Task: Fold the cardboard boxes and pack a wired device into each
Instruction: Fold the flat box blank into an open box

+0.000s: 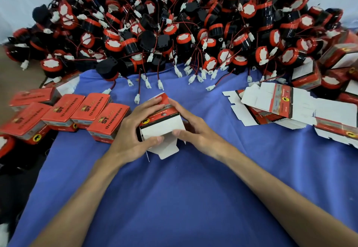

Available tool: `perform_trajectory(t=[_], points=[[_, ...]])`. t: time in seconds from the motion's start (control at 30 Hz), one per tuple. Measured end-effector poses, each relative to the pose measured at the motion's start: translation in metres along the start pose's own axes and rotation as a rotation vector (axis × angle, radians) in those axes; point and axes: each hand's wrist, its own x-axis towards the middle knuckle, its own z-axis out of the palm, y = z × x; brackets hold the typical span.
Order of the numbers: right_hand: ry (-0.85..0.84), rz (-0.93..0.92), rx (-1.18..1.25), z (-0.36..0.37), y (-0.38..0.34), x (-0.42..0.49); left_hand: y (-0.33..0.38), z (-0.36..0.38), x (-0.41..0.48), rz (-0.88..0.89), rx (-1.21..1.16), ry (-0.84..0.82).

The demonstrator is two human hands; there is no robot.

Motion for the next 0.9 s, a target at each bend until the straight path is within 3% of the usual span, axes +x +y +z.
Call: perform_trajectory(t=[0.23,0.57,0.9], points=[[0.002,-0.046,0.001,-0.002,-0.003,-0.001,0.0,-0.003,0.002,-0.062,-0.218,0.023],[0.066,-0.086,-0.053,-0.002,0.006,0.004,-0.005,-0.005,0.005,-0.131,-0.318,0.008],[0.18,-0.109,-0.061,0.002,0.003,0.007,-0.007,-0.003,0.007,-0.048,-0.132,0.002]])
